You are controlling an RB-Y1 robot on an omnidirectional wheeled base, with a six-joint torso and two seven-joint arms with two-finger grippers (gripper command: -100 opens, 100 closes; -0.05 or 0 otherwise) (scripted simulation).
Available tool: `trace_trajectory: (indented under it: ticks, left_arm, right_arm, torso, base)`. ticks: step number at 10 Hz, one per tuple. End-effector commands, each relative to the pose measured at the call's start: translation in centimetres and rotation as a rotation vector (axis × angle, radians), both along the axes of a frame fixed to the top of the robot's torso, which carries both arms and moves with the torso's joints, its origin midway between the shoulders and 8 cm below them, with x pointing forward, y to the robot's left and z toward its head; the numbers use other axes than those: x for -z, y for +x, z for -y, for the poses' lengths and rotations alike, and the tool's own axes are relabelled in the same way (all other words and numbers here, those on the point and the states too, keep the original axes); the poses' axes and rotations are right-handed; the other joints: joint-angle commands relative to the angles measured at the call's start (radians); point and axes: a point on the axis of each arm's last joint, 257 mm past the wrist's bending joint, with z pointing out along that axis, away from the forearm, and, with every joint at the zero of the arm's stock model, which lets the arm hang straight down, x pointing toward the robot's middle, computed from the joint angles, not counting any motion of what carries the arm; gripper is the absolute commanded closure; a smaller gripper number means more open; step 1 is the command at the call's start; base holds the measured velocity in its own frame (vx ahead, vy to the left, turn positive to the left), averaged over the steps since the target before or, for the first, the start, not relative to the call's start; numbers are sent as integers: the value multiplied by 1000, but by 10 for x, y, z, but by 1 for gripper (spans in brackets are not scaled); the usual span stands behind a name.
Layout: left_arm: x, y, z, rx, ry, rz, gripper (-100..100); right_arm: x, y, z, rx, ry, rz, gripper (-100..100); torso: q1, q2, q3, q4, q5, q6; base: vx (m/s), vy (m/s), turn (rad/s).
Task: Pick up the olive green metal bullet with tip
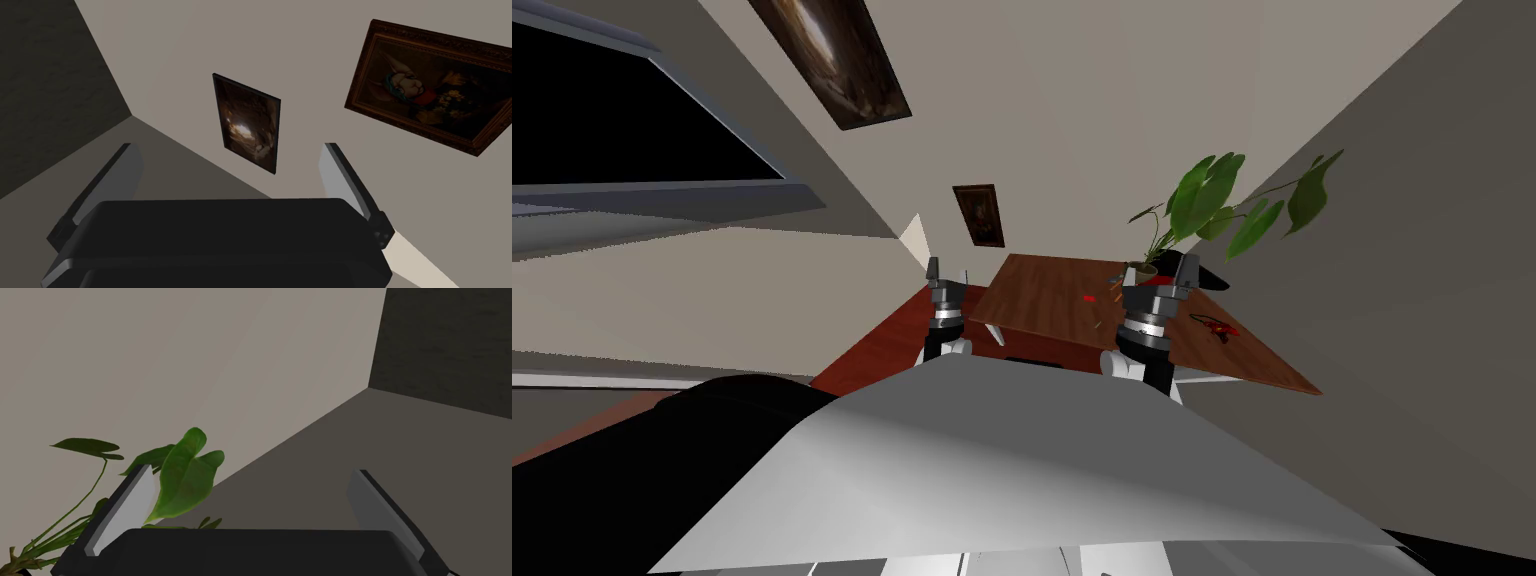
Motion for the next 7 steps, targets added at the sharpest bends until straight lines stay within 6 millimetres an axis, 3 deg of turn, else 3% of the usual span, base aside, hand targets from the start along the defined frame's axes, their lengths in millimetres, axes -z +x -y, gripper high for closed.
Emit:
trace_trajectory:
  ticks: [1, 5, 7]
  left_arm:
    - [0, 0, 0, 0, 0, 0, 0]
    - [0, 0, 0, 0, 0, 0, 0]
    - [0, 0, 0, 0, 0, 0, 0]
  right_arm:
    - [5, 2, -1, -22, -14, -13, -100]
    - [34, 14, 2, -101, -5, -72, -100]
    - [56, 21, 9, -142, 35, -112, -100]
  torso:
    - [0, 0, 0, 0, 0, 0]
    - [-7, 4, 2, 1, -2, 0]
    - [-7, 6, 3, 1, -2, 0]
  base:
    - [-18, -13, 99]
    - [-58, -85, 172]
    - [-103, -104, 289]
